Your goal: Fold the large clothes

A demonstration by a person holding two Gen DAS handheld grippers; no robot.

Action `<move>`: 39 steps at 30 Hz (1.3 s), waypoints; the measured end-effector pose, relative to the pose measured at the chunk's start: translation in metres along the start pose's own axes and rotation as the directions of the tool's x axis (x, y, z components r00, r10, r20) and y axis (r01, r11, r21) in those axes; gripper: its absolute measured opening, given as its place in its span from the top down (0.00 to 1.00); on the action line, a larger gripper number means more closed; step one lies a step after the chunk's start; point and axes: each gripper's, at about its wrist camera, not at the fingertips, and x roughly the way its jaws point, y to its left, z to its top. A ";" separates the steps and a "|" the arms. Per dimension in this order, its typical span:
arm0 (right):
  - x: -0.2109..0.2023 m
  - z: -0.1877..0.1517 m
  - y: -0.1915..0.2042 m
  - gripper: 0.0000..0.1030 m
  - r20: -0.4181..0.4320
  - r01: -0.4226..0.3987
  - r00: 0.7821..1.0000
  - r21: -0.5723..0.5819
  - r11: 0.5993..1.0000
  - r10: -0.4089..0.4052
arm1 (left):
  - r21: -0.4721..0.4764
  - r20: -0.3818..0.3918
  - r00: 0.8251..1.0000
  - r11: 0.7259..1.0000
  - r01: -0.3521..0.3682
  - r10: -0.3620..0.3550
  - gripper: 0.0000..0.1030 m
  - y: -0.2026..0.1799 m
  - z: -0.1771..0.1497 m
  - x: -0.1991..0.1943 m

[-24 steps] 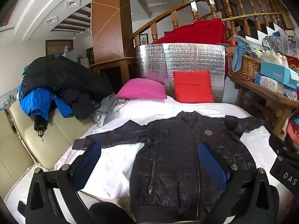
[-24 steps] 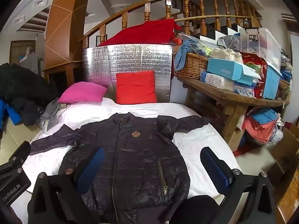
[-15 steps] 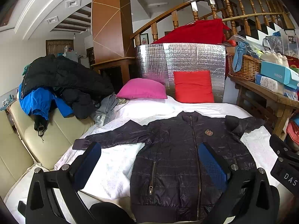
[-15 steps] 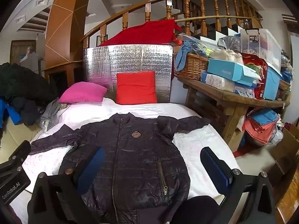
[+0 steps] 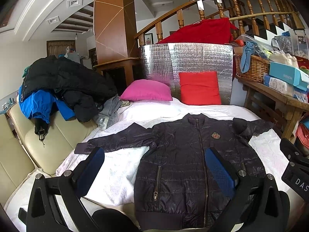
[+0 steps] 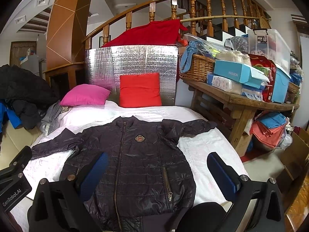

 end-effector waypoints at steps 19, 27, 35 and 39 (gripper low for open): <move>0.030 0.001 0.009 0.00 -0.047 -0.008 0.999 -0.028 1.000 0.007 | -0.044 -0.053 0.998 0.998 -0.034 0.031 0.00 0.001 0.006 0.041; 0.070 0.010 0.005 0.00 -0.076 0.001 0.997 -0.054 0.999 -0.005 | -0.044 -0.076 0.995 0.996 -0.073 0.069 0.00 -0.011 0.019 0.085; 0.131 0.019 0.007 0.00 -0.119 0.033 0.992 -0.076 0.997 -0.042 | -0.035 -0.103 0.990 0.995 -0.095 0.091 0.00 -0.028 0.034 0.159; 0.176 0.025 -0.004 0.00 -0.147 0.050 0.987 -0.066 0.997 -0.059 | -0.026 -0.137 0.986 0.995 -0.101 0.097 0.00 -0.045 0.034 0.213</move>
